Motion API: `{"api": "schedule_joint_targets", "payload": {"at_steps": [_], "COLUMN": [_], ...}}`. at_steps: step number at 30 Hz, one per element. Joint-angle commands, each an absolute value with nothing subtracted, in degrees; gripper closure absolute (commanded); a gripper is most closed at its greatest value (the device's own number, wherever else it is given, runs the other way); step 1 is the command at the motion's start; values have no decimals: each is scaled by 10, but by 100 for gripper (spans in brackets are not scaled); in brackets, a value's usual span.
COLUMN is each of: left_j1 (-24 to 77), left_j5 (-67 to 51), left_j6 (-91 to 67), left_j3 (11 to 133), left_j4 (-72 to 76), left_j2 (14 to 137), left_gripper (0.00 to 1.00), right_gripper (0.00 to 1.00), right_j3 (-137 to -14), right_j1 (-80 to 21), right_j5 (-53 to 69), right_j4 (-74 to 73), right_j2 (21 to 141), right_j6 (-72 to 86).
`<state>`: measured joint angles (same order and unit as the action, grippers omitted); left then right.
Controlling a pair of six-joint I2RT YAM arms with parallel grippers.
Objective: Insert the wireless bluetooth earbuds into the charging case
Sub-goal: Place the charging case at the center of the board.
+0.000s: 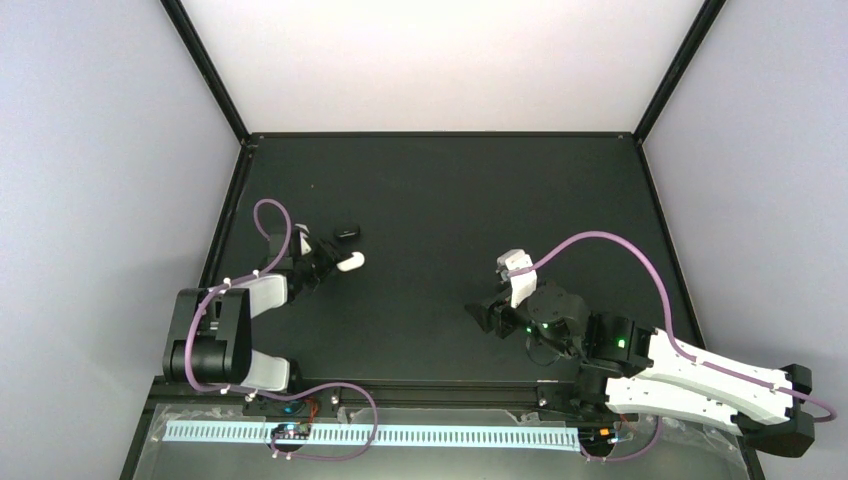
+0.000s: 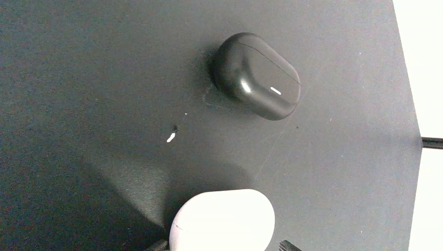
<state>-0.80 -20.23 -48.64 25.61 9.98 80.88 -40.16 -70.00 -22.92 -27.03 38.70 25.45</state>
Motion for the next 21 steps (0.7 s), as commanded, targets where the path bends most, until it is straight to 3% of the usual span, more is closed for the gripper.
{"api": "schedule_joint_targets", "payload": {"at_steps": [1,8,13,16,21], "left_j1": [-8,-8,-8,-5,62], "left_j5": [-215,-193,-158,-145,-87], "left_j6": [-485,-491,-489,-476,-409], "left_j3": [266,264,254,258,300], "left_j4": [92,71,25,-5,-87], "left_j2": [827,804,728,667,591], "left_gripper": [46,44,25,2,1], "right_gripper": [27,27,26,26,26], "right_j3": [-410,-411,-410,-407,-394], "right_j1": [-700,-700,-700,-700,-700], "right_j5": [-232,-237,-245,-248,-263], "right_j4": [-267,-272,-275,-269,-240], "right_j2": [387,385,383,387,395], "right_j6": [252,255,253,250,249]}}
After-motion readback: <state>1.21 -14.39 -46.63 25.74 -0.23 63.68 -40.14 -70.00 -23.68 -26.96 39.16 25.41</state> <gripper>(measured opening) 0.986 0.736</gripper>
